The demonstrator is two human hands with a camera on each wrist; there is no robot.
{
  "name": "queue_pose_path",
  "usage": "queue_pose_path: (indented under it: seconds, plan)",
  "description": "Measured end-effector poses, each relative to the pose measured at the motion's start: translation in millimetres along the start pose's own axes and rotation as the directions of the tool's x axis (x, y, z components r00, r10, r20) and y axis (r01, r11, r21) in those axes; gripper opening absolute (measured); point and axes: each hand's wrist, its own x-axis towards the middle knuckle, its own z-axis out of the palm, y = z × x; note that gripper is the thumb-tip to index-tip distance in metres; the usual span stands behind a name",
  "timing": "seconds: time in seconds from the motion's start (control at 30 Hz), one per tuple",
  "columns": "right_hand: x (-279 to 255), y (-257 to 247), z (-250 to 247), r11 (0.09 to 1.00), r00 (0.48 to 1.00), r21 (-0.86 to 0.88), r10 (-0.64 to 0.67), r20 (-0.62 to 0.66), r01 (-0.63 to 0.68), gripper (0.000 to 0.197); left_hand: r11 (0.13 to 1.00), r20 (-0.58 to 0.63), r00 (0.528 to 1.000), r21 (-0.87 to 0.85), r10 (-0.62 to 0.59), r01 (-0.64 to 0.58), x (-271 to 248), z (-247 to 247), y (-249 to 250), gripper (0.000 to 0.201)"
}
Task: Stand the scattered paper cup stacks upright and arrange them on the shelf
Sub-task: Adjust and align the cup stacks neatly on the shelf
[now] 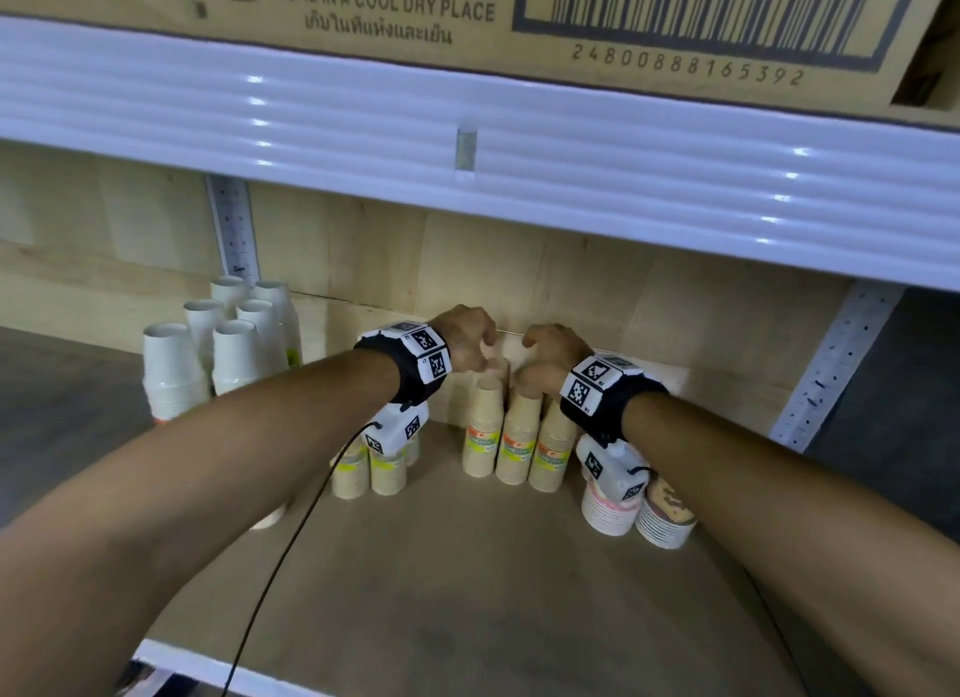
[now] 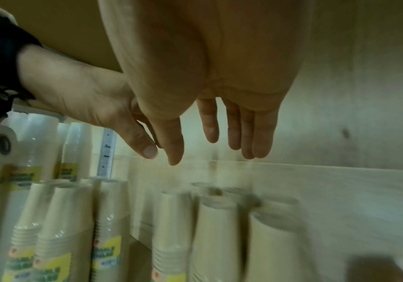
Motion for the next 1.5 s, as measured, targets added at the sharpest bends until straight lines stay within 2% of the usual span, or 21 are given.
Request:
queue_pose_path:
  seconds: [0.27,0.57,0.9,1.23,1.5]
  plan:
    - [5,-66,19,0.993,0.993,-0.005,-0.12,0.016,0.12,0.058,0.987,-0.023,0.987,0.028,-0.159,0.16,-36,-32,-55,0.042]
    - [9,-112,60,0.985,0.978,0.042,-0.174,0.113,0.17,0.051,0.959,0.037,0.96,0.072,-0.276,0.273,-75,-25,-95,0.041]
    - [10,-136,96,0.984,0.971,0.05,-0.177,0.161,0.171,0.039,0.952,0.154,0.961,0.244,-0.229,0.187,-98,-10,-93,0.025]
    - [10,-135,111,0.985,0.974,0.051,-0.169,0.154,0.163,0.023,0.967,0.07,0.977,0.171,-0.202,0.188,-106,-3,-101,0.035]
    - [1,-126,106,0.988,0.979,0.045,-0.153,0.134,0.149,0.029,0.978,0.033,0.984,0.116,-0.178,0.173,-104,1,-98,0.03]
